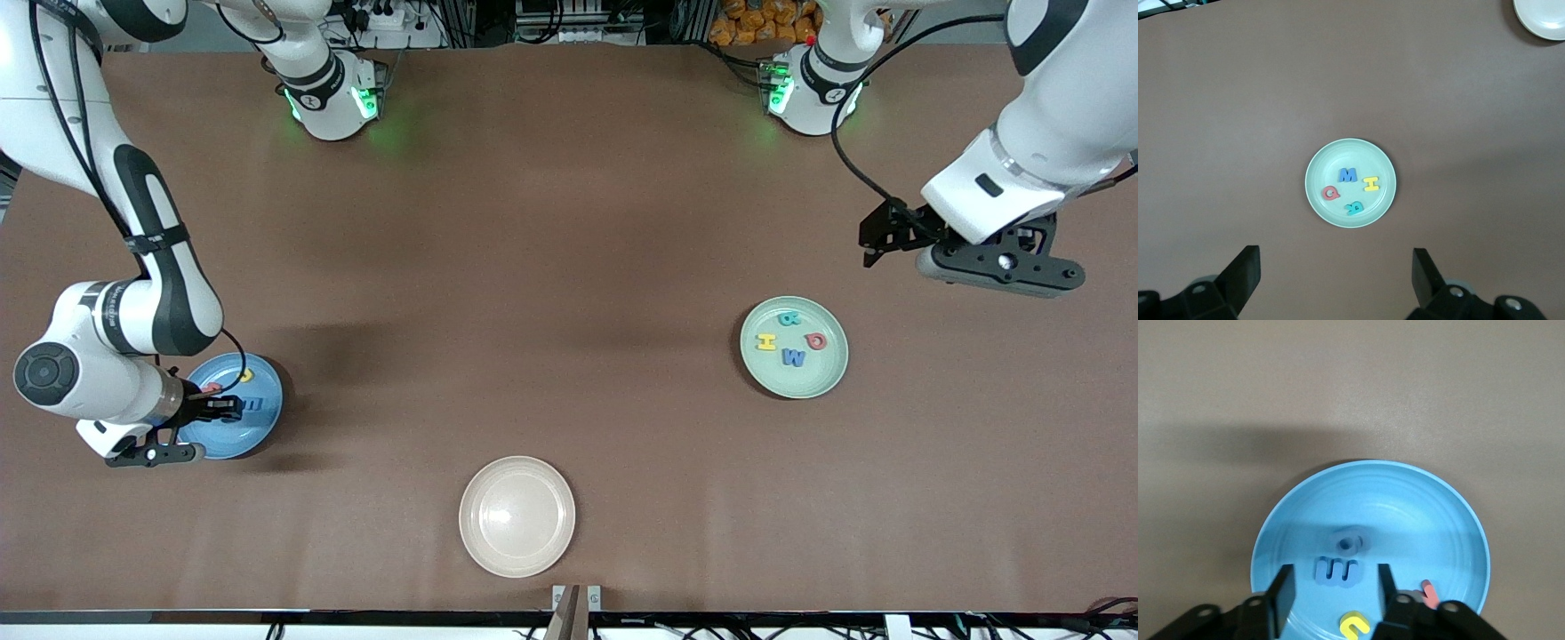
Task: Sort upper and lower case letters into plates
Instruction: 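Release the blue e on the blue plate and withdraw both grippers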
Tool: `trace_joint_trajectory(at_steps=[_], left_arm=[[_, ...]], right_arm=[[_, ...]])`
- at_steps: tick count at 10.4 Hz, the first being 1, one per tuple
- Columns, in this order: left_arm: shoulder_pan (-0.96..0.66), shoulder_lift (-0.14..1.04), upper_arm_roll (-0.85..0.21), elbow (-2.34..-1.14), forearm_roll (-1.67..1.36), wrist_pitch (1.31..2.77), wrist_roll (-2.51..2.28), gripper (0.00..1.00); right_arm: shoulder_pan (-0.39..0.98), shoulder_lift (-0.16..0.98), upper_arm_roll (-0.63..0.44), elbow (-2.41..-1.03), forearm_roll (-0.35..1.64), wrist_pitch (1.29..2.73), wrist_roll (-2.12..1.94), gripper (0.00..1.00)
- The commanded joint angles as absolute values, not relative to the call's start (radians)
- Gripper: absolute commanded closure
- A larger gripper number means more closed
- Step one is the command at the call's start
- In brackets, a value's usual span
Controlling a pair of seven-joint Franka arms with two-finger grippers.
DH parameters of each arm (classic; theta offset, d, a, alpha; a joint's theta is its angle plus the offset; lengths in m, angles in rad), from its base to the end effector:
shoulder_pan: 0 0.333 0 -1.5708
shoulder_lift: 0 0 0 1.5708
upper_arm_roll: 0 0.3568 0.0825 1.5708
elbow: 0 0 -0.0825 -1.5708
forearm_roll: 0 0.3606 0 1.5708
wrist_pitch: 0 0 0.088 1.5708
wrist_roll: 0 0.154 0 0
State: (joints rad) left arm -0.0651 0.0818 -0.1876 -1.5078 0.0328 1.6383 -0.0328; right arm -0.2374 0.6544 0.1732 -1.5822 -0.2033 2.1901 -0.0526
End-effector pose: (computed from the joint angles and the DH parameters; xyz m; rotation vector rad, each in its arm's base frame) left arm 0.5528 -0.1330 0.6088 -3.1113 0.3441 -0.0816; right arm 0.6953 -0.0763 0.2552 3.0833 0.1175 -0.0570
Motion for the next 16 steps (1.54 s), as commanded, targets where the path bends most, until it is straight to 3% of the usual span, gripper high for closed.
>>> trace_joint_trajectory(at_steps=[1, 5, 6, 8, 11, 16], left_arm=[[-0.075, -0.004, -0.146, -1.586, 0.003, 1.626, -0.043, 0.00], [-0.069, -0.025, -0.135, -1.595, 0.008, 1.623, -0.049, 0.00], [-0.069, -0.022, -0.137, -1.589, 0.009, 1.611, -0.048, 0.00], [-0.043, -0.021, -0.140, -1.583, -0.003, 1.597, -0.041, 0.00], [-0.041, -0.026, -0.149, -1.582, -0.037, 1.595, -0.046, 0.00], [-0.048, -0.028, -0.175, -1.571, -0.035, 1.595, -0.049, 0.00]], right_arm=[[-0.210, 0.501, 0.181, -1.747, -0.216, 2.201, -0.043, 0.00], [-0.021, 0.199, -0.021, -2.033, -0.137, 2.227, -0.038, 0.00], [0.089, 0.131, -0.125, -2.078, -0.085, 2.229, -0.038, 0.00], [0.107, 0.060, -0.140, -2.074, -0.069, 2.182, -0.040, 0.00], [-0.017, 0.032, -0.017, -1.923, -0.069, 2.004, -0.052, 0.00], [-0.012, 0.031, 0.012, -1.532, 0.010, 1.604, -0.051, 0.00]])
